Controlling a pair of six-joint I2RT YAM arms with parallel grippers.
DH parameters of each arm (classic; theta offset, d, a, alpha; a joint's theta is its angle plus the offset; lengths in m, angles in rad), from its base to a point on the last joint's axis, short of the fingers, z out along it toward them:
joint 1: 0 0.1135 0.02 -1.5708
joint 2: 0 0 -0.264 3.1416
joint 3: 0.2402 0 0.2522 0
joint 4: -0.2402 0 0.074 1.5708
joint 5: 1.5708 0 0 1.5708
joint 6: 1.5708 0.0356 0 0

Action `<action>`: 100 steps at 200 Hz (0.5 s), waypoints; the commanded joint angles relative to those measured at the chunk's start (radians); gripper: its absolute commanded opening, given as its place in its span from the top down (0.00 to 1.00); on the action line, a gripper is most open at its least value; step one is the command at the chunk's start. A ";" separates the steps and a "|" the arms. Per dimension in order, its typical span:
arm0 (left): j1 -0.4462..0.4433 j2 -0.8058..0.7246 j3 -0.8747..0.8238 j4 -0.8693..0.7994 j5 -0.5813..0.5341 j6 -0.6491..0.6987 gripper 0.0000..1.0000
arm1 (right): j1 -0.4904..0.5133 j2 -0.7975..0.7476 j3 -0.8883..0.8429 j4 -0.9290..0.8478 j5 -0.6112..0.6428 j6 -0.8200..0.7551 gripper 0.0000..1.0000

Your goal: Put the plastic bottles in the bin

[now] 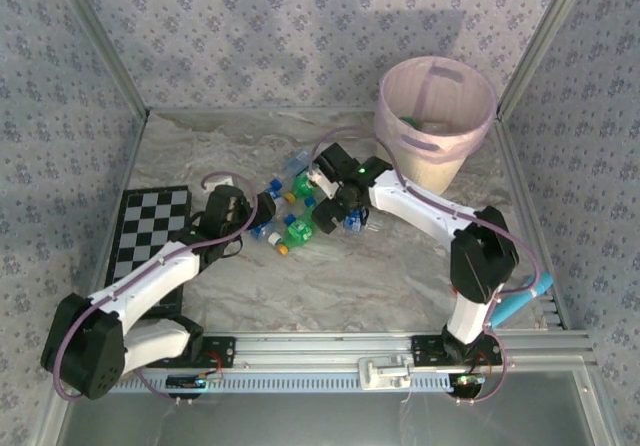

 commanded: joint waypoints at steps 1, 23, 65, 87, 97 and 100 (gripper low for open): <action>0.007 0.000 0.035 0.011 0.009 -0.003 0.00 | 0.002 0.040 0.050 -0.137 0.064 -0.051 0.00; 0.011 -0.011 0.028 0.007 0.009 -0.001 0.00 | -0.006 0.090 0.062 -0.183 0.081 -0.065 0.00; 0.015 -0.046 0.001 0.005 0.005 -0.008 0.00 | -0.013 0.157 0.040 -0.175 0.093 -0.085 0.07; 0.016 -0.067 -0.012 0.000 0.001 -0.014 0.00 | -0.015 0.193 0.044 -0.177 0.125 -0.089 0.11; 0.016 -0.077 -0.017 -0.004 0.000 -0.015 0.00 | -0.013 0.212 0.043 -0.179 0.146 -0.090 0.13; 0.016 -0.079 -0.019 -0.004 -0.003 -0.016 0.00 | -0.012 0.217 0.044 -0.180 0.150 -0.091 0.14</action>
